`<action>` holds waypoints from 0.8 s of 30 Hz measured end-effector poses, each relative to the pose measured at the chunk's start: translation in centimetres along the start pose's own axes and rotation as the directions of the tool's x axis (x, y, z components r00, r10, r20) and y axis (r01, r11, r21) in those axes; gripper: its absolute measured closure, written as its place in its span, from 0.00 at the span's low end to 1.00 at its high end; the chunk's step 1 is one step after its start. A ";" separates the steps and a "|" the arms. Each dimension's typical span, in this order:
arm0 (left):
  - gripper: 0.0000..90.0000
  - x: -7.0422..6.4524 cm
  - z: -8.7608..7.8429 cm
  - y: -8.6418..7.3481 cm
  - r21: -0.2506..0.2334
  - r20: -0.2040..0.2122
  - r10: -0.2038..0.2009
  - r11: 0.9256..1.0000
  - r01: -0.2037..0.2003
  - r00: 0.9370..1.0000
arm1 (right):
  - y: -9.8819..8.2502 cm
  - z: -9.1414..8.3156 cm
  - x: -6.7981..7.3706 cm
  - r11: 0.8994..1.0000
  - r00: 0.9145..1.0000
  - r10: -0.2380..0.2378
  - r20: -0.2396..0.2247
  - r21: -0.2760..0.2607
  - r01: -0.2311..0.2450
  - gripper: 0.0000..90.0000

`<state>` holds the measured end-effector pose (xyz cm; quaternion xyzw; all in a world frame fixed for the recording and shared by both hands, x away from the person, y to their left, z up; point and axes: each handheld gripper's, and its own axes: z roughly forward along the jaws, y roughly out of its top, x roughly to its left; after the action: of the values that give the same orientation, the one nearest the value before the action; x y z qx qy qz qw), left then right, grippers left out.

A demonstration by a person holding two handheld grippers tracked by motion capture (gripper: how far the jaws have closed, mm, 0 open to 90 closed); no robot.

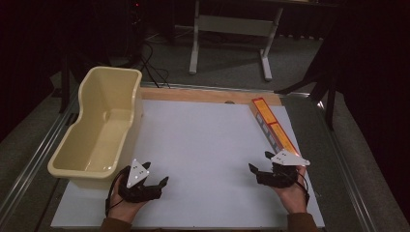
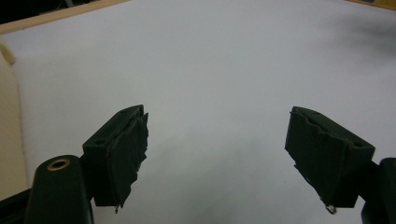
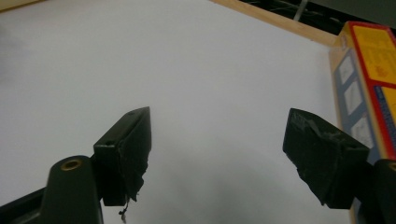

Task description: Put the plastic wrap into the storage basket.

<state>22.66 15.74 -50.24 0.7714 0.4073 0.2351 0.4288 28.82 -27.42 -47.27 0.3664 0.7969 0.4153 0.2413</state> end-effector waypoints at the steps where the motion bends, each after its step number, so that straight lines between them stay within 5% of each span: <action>1: 0.23 0.0 0.0 0.0 -0.001 -0.001 0.001 1.000 -0.001 1.000 | 0.1 0.1 -0.3 1.000 1.000 -0.001 0.003 -0.002 0.001 0.28; 12: 0.23 0.1 0.0 0.0 -0.005 -0.016 -0.009 1.000 0.009 1.000 | 0.1 1.1 -4.4 0.999 0.997 0.007 0.076 0.033 -0.009 0.28; 24: 0.23 0.1 0.2 0.0 0.002 -0.019 -0.009 1.000 0.009 1.000 | 0.4 1.9 -9.6 0.992 0.978 0.080 0.193 0.076 -0.096 0.27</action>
<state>22.84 15.79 -50.33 0.7678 0.4149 0.2399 0.4251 36.15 -33.86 -47.22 0.4492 0.7702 0.3547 0.2815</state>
